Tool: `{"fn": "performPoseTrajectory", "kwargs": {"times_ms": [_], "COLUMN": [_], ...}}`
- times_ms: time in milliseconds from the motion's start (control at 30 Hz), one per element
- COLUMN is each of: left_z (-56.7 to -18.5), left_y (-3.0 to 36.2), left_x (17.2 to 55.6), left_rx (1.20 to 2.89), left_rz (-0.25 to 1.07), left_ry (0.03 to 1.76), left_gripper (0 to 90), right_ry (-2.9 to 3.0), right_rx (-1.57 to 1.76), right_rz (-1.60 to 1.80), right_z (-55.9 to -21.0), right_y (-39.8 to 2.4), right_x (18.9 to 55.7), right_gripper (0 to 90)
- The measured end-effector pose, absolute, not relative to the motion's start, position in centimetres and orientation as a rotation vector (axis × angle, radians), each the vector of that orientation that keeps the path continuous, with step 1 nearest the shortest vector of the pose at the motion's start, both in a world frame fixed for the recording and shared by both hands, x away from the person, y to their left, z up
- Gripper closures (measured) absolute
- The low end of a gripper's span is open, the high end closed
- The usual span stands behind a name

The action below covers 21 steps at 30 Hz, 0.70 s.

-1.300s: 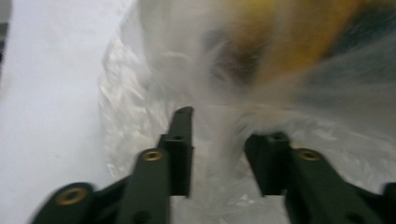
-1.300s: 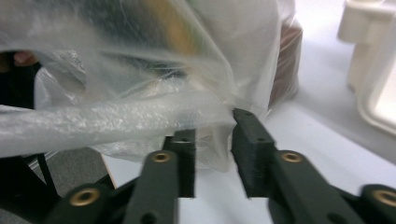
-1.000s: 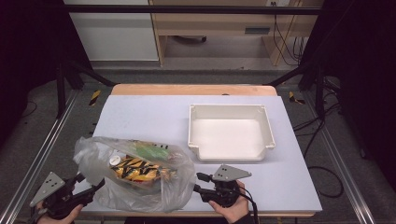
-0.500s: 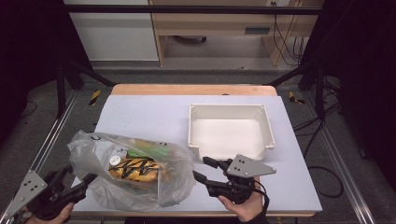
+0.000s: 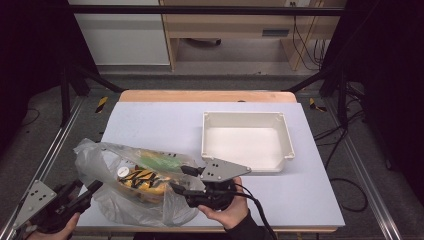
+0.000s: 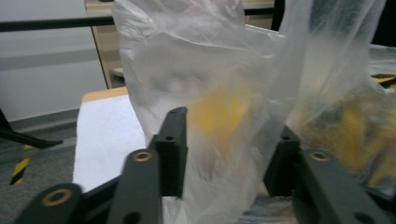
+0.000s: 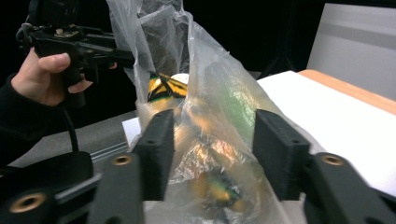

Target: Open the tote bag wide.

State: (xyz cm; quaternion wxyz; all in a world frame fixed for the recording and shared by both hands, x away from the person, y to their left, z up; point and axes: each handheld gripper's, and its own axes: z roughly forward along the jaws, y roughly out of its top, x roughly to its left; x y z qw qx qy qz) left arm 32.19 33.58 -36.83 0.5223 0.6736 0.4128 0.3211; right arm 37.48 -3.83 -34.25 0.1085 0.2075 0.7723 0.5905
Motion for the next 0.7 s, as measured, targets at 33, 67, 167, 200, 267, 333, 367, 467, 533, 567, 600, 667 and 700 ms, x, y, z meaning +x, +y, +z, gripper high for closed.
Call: {"fn": "performPoseTrajectory", "kwargs": {"times_ms": [33,67,167,200,267,333,367,467,533,567,600,667,700], "left_z": [-36.8,-36.9,-37.1,-37.3,-37.3,-37.5,-37.7,-38.7,-39.1,-40.0,-40.6,-41.7,-41.7], "left_y": [33.6,33.6,33.4,33.5,33.5,33.6,33.7,34.0,34.1,34.3,34.4,34.5,34.5], "left_x": [32.2,32.2,32.1,32.1,32.0,32.0,31.9,31.5,31.4,31.2,31.2,31.5,31.5], "left_rx": [1.613,1.623,1.627,1.637,1.639,1.645,1.652,1.677,1.686,1.704,1.710,1.734,1.734], "left_rz": [0.769,0.761,0.729,0.717,0.715,0.711,0.705,0.682,0.672,0.649,0.641,0.622,0.622], "left_ry": [0.989,0.984,0.985,0.988,0.992,0.999,1.003,1.025,1.034,1.058,1.074,1.105,1.105], "left_gripper": [70.3,75.9,87.1,89.2,90.0,90.0,90.0,90.0,90.0,90.0,90.0,90.0,90.0], "right_ry": [2.280,2.284,2.289,2.280,2.279,2.236,2.236,2.172,2.168,2.166,2.165,2.163,2.163], "right_rx": [0.614,0.620,0.635,0.635,0.635,0.651,0.651,0.710,0.723,0.767,0.780,0.823,0.823], "right_rz": [1.746,1.744,1.740,1.740,1.744,1.760,1.760,1.769,1.766,1.735,1.729,1.691,1.691], "right_z": [-34.5,-34.7,-35.0,-35.0,-35.0,-34.9,-34.9,-34.9,-35.0,-35.7,-36.0,-36.9,-36.9], "right_y": [-3.9,-4.1,-4.5,-4.7,-4.9,-5.5,-5.5,-6.6,-6.8,-7.2,-7.4,-7.6,-7.6], "right_x": [37.5,37.5,37.5,37.5,37.5,37.5,37.5,37.6,37.7,37.9,38.0,38.5,38.5], "right_gripper": [54.5,57.6,71.8,77.6,82.8,89.0,89.0,89.7,89.7,89.8,89.8,89.8,89.8]}}
